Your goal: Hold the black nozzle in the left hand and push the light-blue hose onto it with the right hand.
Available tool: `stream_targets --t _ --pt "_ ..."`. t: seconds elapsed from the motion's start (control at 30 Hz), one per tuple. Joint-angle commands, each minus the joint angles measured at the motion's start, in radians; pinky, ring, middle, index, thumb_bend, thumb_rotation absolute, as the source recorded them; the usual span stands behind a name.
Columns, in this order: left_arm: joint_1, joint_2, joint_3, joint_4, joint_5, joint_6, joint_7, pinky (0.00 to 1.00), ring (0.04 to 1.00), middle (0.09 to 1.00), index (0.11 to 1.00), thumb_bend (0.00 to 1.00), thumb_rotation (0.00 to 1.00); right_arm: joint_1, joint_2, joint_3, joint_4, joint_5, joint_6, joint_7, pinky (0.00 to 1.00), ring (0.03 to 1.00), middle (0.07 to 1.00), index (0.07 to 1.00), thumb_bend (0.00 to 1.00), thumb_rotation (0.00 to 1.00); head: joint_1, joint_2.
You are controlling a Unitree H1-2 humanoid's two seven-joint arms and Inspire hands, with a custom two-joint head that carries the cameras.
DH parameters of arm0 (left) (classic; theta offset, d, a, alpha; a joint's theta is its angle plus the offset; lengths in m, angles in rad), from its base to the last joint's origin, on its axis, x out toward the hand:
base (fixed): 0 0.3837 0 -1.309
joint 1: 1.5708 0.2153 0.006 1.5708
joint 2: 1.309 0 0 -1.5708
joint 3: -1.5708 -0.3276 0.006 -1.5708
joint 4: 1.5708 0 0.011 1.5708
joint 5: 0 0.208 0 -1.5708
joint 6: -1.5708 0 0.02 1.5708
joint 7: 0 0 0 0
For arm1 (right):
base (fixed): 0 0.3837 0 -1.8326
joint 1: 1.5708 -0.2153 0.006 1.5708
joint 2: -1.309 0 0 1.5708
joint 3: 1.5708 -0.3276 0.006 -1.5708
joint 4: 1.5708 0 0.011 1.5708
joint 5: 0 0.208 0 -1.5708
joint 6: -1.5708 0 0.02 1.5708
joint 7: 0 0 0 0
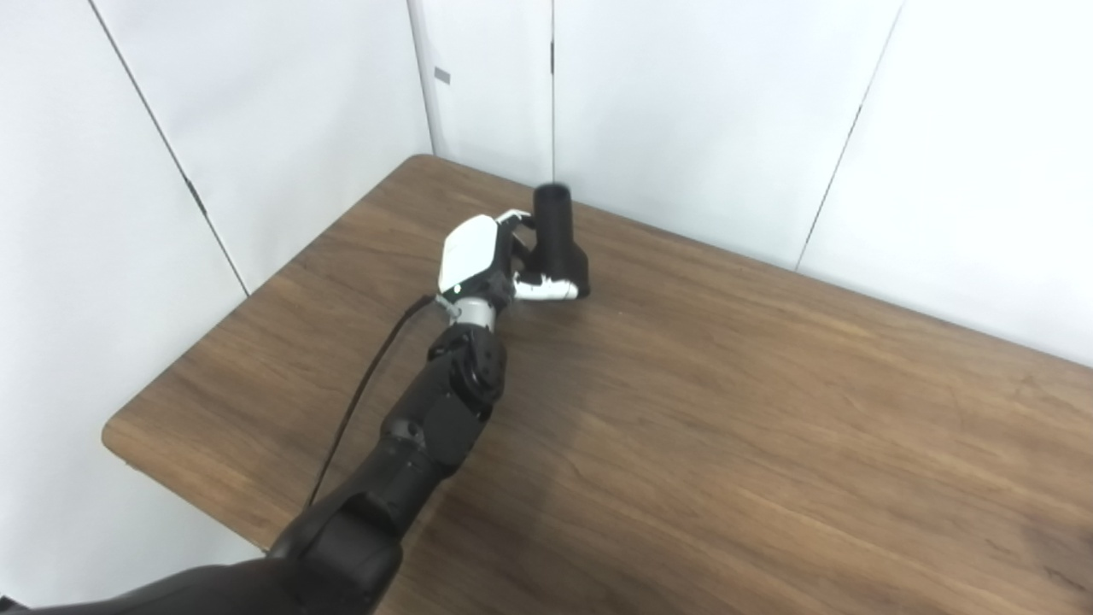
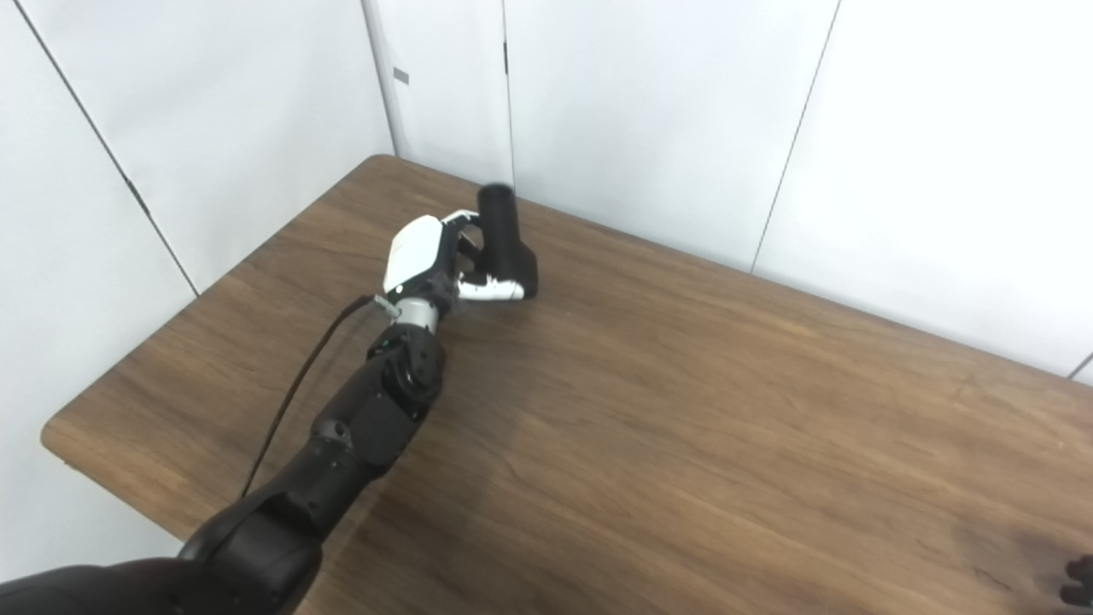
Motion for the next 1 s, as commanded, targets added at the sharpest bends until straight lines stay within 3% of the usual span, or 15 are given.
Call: stream_targets --t 0.0,0.07,0.2,0.33,0.57,0.97 --pt "0.051 -0.022 -0.086 0.139 0.035 -0.038 -0.016 0.75 0.585 0.497 0.531 0.62 0.01 -0.014 -0.014 -0.002 -0.057 -0.007 0.0 0.004 0.39 0.529 0.569 0.52 0.71 0.59 -0.002 0.005" --pt "0.041 -0.012 -0.158 0.208 0.076 -0.05 -0.011 0.77 0.593 0.501 0.48 0.55 0.0 -0.01 -0.018 0.001 -0.068 -0.009 0.007 0.008 0.38 0.528 0.57 0.521 0.72 0.59 -0.002 0.008" --pt "0.04 0.024 -0.311 0.28 0.163 -0.065 -0.022 0.76 0.596 0.523 0.449 0.52 0.0 -0.005 -0.016 -0.002 -0.078 0.001 0.015 0.015 0.4 0.546 0.588 0.536 0.7 0.59 -0.004 0.014" --pt "0.054 0.048 -0.387 0.297 0.182 -0.065 -0.014 0.77 0.605 0.52 0.442 0.52 0.0 -0.006 -0.016 -0.002 -0.091 0.005 0.026 0.022 0.4 0.549 0.591 0.544 0.67 0.58 -0.005 0.015" --pt "0.076 0.061 -0.426 0.308 0.166 -0.078 0.024 0.78 0.597 0.52 0.446 0.52 0.0 -0.007 -0.015 -0.001 -0.099 -0.001 0.032 0.026 0.41 0.553 0.596 0.553 0.6 0.55 -0.007 0.015" --pt "0.093 0.064 -0.426 0.289 0.134 -0.083 0.028 0.8 0.606 0.518 0.451 0.52 0.0 -0.009 -0.016 0.001 -0.104 0.005 0.035 0.037 0.4 0.541 0.583 0.547 0.54 0.53 -0.011 0.02"
